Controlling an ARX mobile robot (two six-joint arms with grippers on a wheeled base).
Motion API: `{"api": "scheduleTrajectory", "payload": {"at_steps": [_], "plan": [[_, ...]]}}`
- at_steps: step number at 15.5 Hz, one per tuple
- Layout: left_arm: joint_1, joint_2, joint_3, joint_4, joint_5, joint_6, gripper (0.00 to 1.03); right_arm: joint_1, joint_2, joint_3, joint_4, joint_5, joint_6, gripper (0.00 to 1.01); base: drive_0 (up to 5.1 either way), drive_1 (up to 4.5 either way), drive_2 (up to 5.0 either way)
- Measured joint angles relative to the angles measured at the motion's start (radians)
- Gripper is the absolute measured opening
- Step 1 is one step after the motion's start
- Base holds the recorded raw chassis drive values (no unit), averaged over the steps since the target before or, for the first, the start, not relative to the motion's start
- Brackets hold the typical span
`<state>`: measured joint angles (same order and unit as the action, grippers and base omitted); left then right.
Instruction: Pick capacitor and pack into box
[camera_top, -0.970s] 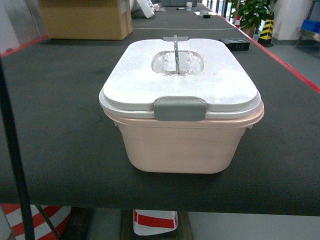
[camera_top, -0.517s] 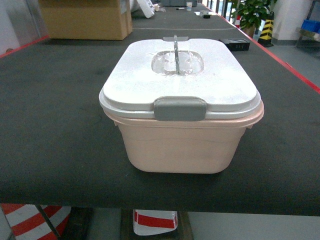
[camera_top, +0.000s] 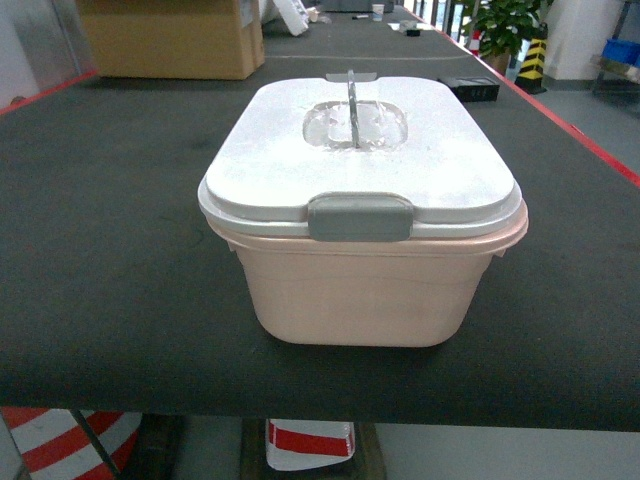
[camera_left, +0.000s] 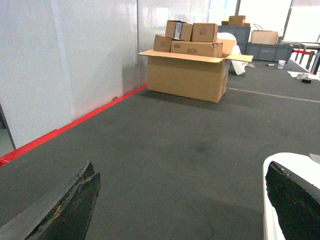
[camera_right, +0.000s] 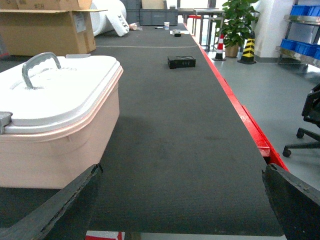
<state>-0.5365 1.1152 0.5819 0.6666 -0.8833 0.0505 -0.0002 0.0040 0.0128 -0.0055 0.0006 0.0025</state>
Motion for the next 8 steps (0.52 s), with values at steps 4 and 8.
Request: {"api": "scheduleTrajectory", "payload": {"at_steps": [4, 8], "plan": [[0.055, -0.068, -0.021, -0.15, 0.204, -0.018, 0.85, 0.0, 0.0, 0.0, 0.0, 0.0, 0.0, 0.98, 0.0, 0.0, 0.0], [0.114, -0.151, -0.097, -0.186, 0.361, -0.027, 0.73, 0.0, 0.0, 0.0, 0.0, 0.0, 0.0, 0.98, 0.0, 0.0, 0.0]]}}
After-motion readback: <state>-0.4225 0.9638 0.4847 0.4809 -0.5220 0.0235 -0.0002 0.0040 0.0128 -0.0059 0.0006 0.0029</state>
